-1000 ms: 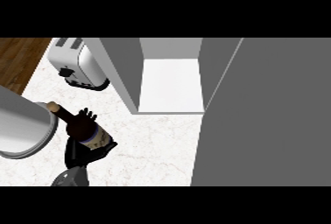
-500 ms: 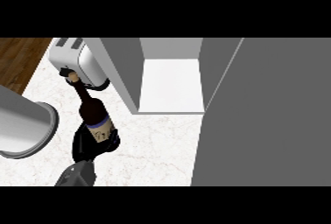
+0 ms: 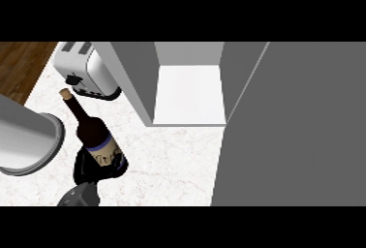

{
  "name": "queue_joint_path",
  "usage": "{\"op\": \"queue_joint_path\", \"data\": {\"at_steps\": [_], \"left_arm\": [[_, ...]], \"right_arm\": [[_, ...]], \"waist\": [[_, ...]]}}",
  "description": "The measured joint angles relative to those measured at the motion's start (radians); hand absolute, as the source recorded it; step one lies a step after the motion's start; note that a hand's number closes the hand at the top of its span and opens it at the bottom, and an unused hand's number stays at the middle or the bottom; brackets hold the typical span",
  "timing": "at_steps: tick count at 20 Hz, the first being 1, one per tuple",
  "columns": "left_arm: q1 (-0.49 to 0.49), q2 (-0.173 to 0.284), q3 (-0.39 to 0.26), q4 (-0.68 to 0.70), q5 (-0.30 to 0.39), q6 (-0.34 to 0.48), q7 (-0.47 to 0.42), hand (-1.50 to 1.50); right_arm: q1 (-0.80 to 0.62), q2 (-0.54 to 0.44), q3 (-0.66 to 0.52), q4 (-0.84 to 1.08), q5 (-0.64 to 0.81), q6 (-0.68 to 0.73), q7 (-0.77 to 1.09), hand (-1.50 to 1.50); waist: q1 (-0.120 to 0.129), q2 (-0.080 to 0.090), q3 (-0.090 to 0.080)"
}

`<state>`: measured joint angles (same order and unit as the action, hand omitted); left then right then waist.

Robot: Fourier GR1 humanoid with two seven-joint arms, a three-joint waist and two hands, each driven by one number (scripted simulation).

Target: Pick up the wine, place it into the cabinet and close the cabinet

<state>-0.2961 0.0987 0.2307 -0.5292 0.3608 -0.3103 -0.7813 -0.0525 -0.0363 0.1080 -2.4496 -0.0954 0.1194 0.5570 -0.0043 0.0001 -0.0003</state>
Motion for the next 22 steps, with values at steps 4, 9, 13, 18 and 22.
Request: {"op": "queue_joint_path", "data": {"at_steps": [4,9,13,18,22], "left_arm": [[0.003,0.0,0.004,0.002,0.016,-0.026,0.0,1.5],[0.02,-0.006,-0.006,-0.081,0.051,-0.054,0.067,1.5],[0.067,-0.042,-0.057,-0.205,0.043,-0.033,0.121,1.5],[0.131,-0.081,-0.167,-0.362,0.04,0.027,0.166,1.5],[0.181,-0.092,-0.271,-0.527,0.078,0.113,0.256,1.5]], "right_arm": [[-0.013,0.008,0.019,-0.003,0.009,-0.013,0.009,-1.5],[-0.008,0.01,0.027,-0.008,0.013,-0.014,0.015,-1.5],[-0.009,0.009,0.022,-0.008,0.014,-0.014,0.017,-1.5],[-0.017,0.006,0.005,-0.002,0.01,-0.011,0.014,-1.5],[-0.037,0.0,-0.005,-0.011,0.004,-0.019,0.051,-1.5]], "waist": [[0.0,0.0,0.0],[0.003,-0.001,0.0],[0.005,-0.002,0.001],[0.006,-0.002,0.001],[0.006,-0.003,0.001]]}}
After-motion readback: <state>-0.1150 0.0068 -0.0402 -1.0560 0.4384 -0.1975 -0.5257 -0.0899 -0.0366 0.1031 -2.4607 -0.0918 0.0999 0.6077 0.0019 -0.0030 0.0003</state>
